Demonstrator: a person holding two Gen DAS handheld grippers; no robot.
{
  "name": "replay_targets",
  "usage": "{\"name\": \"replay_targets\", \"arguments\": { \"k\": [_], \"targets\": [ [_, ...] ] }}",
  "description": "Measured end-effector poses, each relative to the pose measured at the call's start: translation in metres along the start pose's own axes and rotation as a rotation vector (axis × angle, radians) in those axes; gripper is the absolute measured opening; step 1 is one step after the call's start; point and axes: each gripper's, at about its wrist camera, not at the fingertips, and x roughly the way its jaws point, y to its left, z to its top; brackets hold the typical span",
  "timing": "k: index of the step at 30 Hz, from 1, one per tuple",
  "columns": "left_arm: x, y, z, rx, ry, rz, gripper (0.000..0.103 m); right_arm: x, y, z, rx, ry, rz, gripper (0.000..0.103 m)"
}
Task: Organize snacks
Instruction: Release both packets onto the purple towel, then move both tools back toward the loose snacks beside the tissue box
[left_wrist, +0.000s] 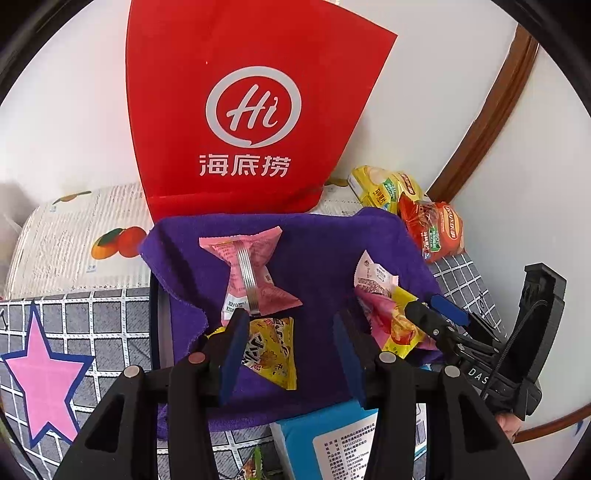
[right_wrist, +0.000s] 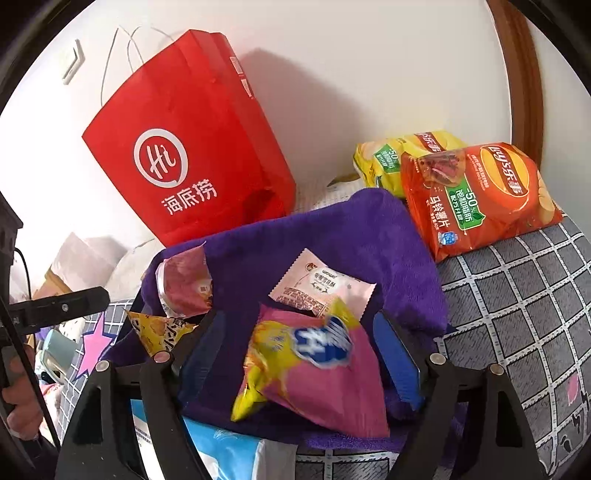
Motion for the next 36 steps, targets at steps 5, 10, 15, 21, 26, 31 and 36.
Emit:
{"name": "replay_targets", "arguments": {
  "k": [5,10,15,21,26,31,36],
  "targets": [
    [-0.003,-0.002,0.000,0.004,-0.005,-0.004,0.046,-0.010,-0.001,0.004,0.024,-0.009,0.013,0.081],
    [-0.008,-0.005,-0.001,0.011,-0.010,-0.007,0.046,-0.044,0.021,0.011,-0.074,-0.063,-0.053,0.078],
    [-0.013,-0.014,-0.003,0.035,-0.024,-0.007,0.046,-0.088,0.047,-0.002,-0.148,-0.125,-0.099,0.078],
    [-0.021,-0.028,-0.006,0.061,-0.028,-0.013,0.046,-0.117,0.061,-0.051,-0.132,-0.091,-0.132,0.078],
    [-0.035,-0.039,-0.011,0.056,-0.038,-0.047,0.046,-0.123,0.067,-0.093,-0.045,-0.040,-0.124,0.078],
    [-0.059,-0.052,-0.025,0.052,-0.086,-0.035,0.048,-0.120,0.079,-0.123,0.003,0.018,-0.091,0.078],
    [-0.084,-0.048,-0.048,0.011,-0.082,-0.033,0.049,-0.104,0.086,-0.150,-0.053,0.069,-0.168,0.078]
  ]
}}
